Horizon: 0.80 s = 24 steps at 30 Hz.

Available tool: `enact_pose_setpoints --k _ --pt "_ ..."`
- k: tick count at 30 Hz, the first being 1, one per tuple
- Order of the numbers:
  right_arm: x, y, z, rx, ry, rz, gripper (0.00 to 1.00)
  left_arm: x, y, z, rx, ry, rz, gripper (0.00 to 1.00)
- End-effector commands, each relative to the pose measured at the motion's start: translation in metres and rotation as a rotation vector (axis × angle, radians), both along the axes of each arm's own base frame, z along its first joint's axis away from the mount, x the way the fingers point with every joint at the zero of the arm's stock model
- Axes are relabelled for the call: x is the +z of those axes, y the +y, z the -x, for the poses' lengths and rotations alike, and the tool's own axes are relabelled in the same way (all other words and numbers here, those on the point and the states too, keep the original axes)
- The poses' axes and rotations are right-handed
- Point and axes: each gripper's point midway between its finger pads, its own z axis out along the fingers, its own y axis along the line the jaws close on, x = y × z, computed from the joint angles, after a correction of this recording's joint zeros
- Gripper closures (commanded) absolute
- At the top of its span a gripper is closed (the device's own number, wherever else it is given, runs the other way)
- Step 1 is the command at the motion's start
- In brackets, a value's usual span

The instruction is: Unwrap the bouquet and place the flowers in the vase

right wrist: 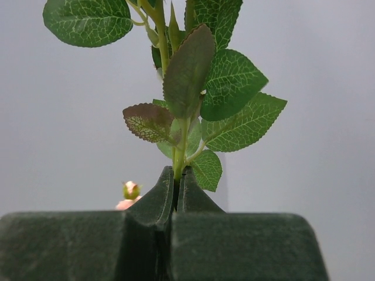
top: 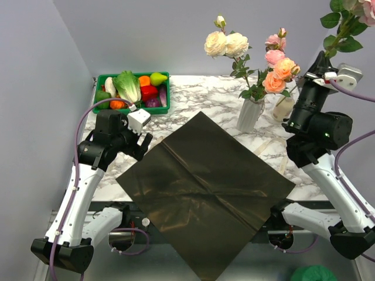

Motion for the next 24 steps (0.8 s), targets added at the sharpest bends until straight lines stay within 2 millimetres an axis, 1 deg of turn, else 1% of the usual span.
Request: enact_pose_setpoints --k 1,3,6,7,8,10,12,14,15,16,19,20,21,22,23,24 --pt "0.000 0.024 -0.023 0.149 -0.027 -0.028 0.99 0.008 0.001 -0.004 -0.008 -0.040 -0.006 0.01" --pt "-0.005 0.031 -0.034 0.171 -0.012 -0.018 0.99 0.007 0.002 -0.006 -0.008 -0.042 -0.015 0.01" --pt "-0.004 0.046 -0.039 0.244 -0.013 0.007 0.99 0.004 0.003 -0.007 -0.009 -0.041 -0.024 0.01" --pt "0.000 0.053 -0.038 0.286 -0.031 0.012 0.99 0.003 0.003 -0.007 -0.009 -0.038 -0.024 0.01" --pt "0.002 0.055 -0.037 0.304 -0.038 0.013 0.99 0.002 0.003 -0.008 -0.009 -0.036 -0.025 0.01" --pt "0.003 0.068 -0.039 0.368 -0.037 0.044 0.99 0.000 0.003 -0.010 -0.009 -0.032 -0.026 0.01" --pt "0.004 0.076 -0.040 0.394 -0.038 0.069 0.99 -0.001 0.002 -0.011 -0.010 -0.031 -0.028 0.01" --pt "0.001 0.079 -0.049 0.380 -0.030 0.086 0.99 -0.003 0.002 -0.013 -0.009 -0.027 -0.029 0.01" --pt "0.005 0.079 -0.048 0.373 -0.053 0.087 0.99 -0.002 0.002 -0.013 -0.009 -0.028 -0.029 0.01" --pt "0.002 0.082 -0.055 0.356 -0.048 0.113 0.99 -0.002 0.002 -0.014 -0.009 -0.028 -0.029 0.01" --pt "0.009 0.085 -0.058 0.336 -0.090 0.141 0.99 -0.001 0.001 -0.015 -0.008 -0.028 -0.025 0.01" --pt "0.004 0.089 -0.067 0.330 -0.081 0.154 0.99 -0.002 0.002 -0.015 -0.006 -0.026 -0.028 0.01" --pt "0.009 0.089 -0.066 0.323 -0.109 0.154 0.99 -0.001 0.002 -0.015 -0.004 -0.029 -0.027 0.01" --pt "0.009 0.090 -0.068 0.310 -0.114 0.167 0.99 -0.001 0.003 -0.015 -0.003 -0.027 -0.029 0.01" --pt "0.004 0.094 -0.077 0.305 -0.104 0.179 0.99 -0.002 0.003 -0.015 -0.003 -0.025 -0.031 0.01" --pt "0.004 0.095 -0.079 0.297 -0.113 0.182 0.99 -0.001 0.003 -0.016 -0.001 -0.028 -0.031 0.01"
